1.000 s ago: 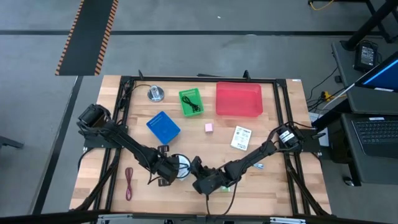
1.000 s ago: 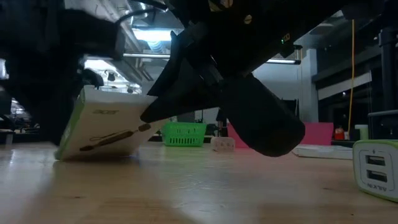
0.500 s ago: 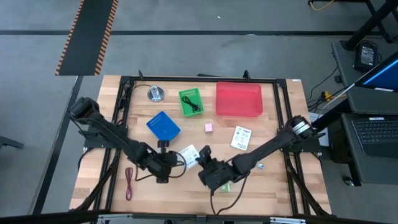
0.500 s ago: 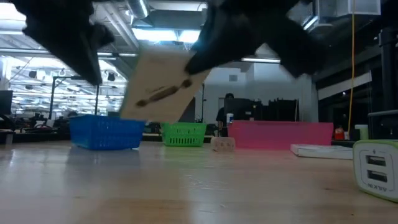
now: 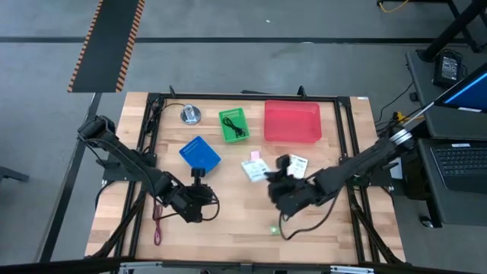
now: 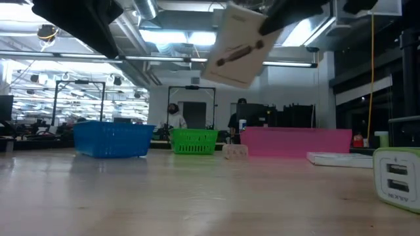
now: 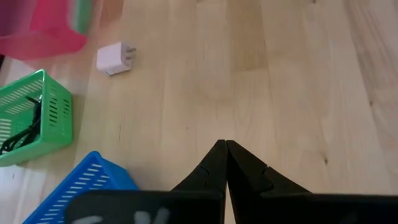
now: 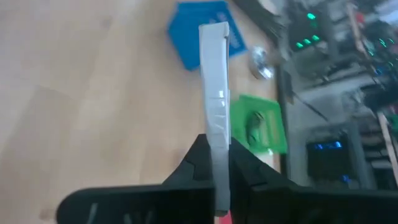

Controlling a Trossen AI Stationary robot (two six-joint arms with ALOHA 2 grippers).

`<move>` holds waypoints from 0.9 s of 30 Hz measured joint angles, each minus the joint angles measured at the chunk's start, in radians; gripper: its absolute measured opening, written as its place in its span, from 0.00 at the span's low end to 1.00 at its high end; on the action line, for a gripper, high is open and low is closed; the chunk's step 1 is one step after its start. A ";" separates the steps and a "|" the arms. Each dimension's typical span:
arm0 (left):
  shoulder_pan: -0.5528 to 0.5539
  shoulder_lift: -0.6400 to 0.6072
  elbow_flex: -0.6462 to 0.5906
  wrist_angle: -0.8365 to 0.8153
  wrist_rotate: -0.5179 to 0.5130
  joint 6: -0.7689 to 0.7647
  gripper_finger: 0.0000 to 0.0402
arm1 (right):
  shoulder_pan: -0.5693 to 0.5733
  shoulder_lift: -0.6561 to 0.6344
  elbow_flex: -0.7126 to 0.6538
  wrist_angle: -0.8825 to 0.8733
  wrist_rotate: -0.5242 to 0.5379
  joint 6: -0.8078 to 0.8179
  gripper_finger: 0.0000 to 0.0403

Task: Pick and place items into bin
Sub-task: Put the left white card reader box into the pink bin

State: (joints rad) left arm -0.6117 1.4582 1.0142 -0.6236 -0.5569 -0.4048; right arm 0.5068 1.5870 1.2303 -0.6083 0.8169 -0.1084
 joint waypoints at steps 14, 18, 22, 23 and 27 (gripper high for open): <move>0.000 0.000 0.000 0.006 -0.002 0.000 0.00 | -0.096 -0.276 -0.244 -0.180 0.117 0.247 0.00; 0.000 0.000 0.000 0.006 -0.002 0.000 0.00 | -0.152 -0.287 -0.254 -0.251 0.115 0.283 0.00; 0.000 0.000 0.000 0.006 -0.003 0.000 0.00 | -0.211 -0.287 -0.254 -0.309 0.114 0.286 0.00; 0.000 0.000 0.000 0.005 -0.003 0.000 0.00 | -0.226 -0.287 -0.254 -0.326 0.113 0.286 0.00; 0.000 0.000 0.000 -0.002 -0.003 0.000 0.00 | -0.289 -0.287 -0.254 -0.383 0.084 0.261 0.00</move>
State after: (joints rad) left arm -0.6117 1.4578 1.0142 -0.6259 -0.5598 -0.4049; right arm 0.2175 1.2999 0.9764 -0.9909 0.9011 0.1524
